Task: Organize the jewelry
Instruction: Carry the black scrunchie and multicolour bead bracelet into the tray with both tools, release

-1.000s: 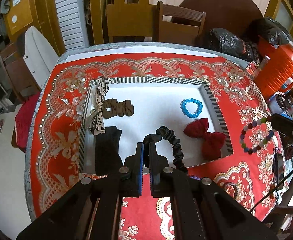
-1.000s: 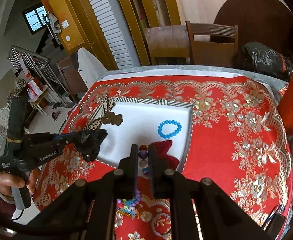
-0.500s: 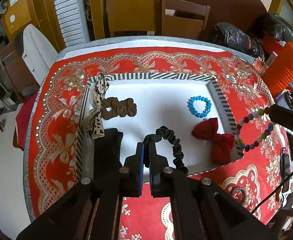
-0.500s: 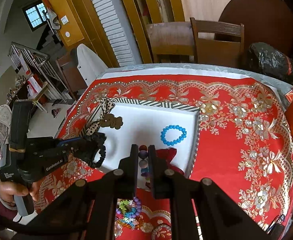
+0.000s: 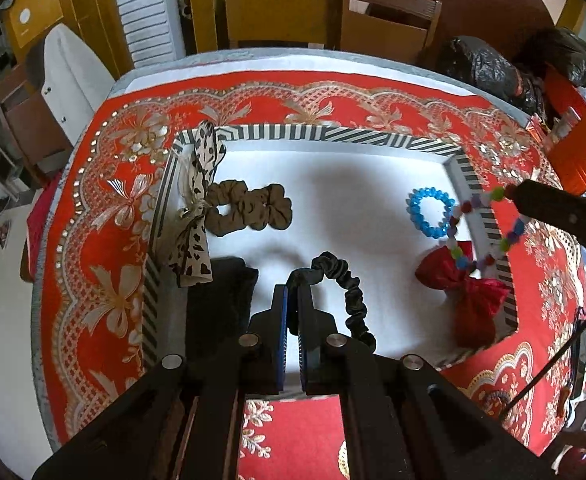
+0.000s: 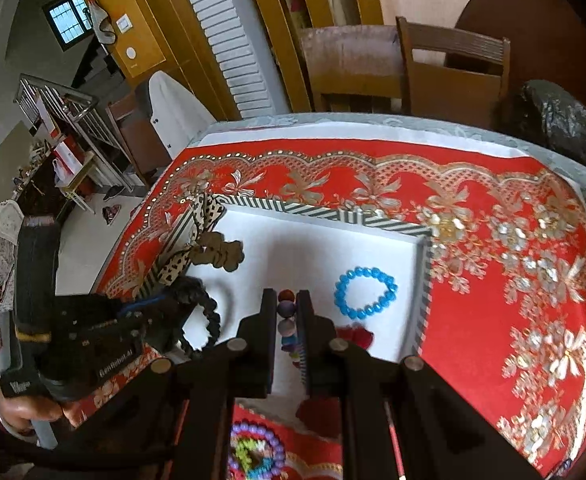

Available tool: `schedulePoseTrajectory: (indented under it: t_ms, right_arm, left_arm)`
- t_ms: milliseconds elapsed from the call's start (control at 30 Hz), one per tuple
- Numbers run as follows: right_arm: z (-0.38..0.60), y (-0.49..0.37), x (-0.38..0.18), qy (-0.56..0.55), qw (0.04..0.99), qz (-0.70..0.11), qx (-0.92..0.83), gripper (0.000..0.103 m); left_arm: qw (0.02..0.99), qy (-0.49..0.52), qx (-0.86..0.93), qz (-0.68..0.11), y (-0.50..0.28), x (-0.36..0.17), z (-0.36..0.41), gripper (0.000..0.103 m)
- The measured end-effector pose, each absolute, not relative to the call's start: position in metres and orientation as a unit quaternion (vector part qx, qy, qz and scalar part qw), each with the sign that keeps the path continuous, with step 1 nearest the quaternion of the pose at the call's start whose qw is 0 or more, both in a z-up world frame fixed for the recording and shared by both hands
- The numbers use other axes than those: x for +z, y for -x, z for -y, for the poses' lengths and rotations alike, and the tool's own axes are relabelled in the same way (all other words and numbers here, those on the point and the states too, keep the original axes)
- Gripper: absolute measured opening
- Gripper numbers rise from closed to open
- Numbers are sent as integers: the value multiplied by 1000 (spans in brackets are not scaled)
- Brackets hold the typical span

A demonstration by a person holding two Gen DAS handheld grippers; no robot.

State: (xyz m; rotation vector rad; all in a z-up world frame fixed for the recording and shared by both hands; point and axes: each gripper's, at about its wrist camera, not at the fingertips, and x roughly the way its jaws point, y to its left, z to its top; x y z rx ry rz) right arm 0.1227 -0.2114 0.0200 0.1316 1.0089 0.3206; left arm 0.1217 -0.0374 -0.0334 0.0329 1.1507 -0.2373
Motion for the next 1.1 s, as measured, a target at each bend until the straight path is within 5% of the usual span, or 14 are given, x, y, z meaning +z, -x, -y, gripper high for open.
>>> schedulePoseTrajectory:
  t_ms: [1100]
  right_arm:
    - [229,-240,-81,-64,846,-519,103,10]
  left_arm:
    - [821,-26,-73,-566,-148,-73,29,0]
